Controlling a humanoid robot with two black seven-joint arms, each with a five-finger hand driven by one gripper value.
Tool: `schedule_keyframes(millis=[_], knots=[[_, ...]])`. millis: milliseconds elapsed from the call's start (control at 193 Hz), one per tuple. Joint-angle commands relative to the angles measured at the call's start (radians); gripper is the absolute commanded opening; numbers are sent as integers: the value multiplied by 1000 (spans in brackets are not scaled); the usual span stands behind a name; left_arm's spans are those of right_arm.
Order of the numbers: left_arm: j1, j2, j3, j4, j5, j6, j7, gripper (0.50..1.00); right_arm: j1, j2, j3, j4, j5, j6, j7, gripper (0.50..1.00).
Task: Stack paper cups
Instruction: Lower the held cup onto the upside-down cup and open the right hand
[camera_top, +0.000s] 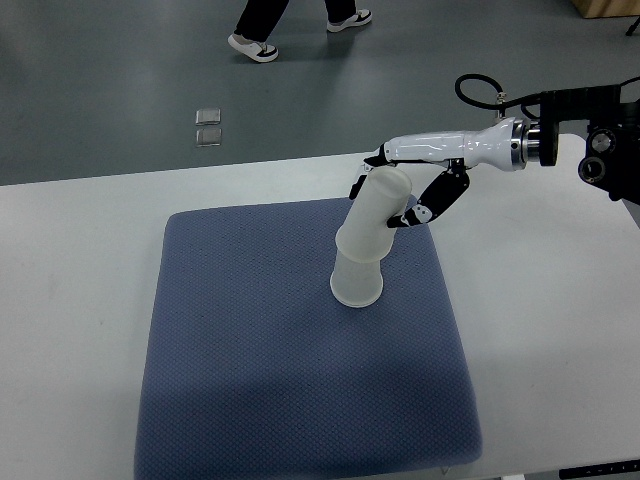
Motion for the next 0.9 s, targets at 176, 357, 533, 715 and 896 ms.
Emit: schedule_keyframes(millis=[176,357,533,715,896], knots=[[0,0,0,0,0,-1,0,1000,-2,44,-1,-19,-8,-5,-27,643],[0,0,0,0,0,-1,1,1000,-19,49,0,-32,-8,-8,-32,670],[0,0,0,0,0,-1,1,1000,-22,53,2,-32,-8,-11,-32,703],[0,0,0,0,0,0,0,1000,-33,69,0,-32,-2,-32,-32,868],[0,0,0,0,0,0,0,1000,-41,64,0,-34,1,-34,-32,911]])
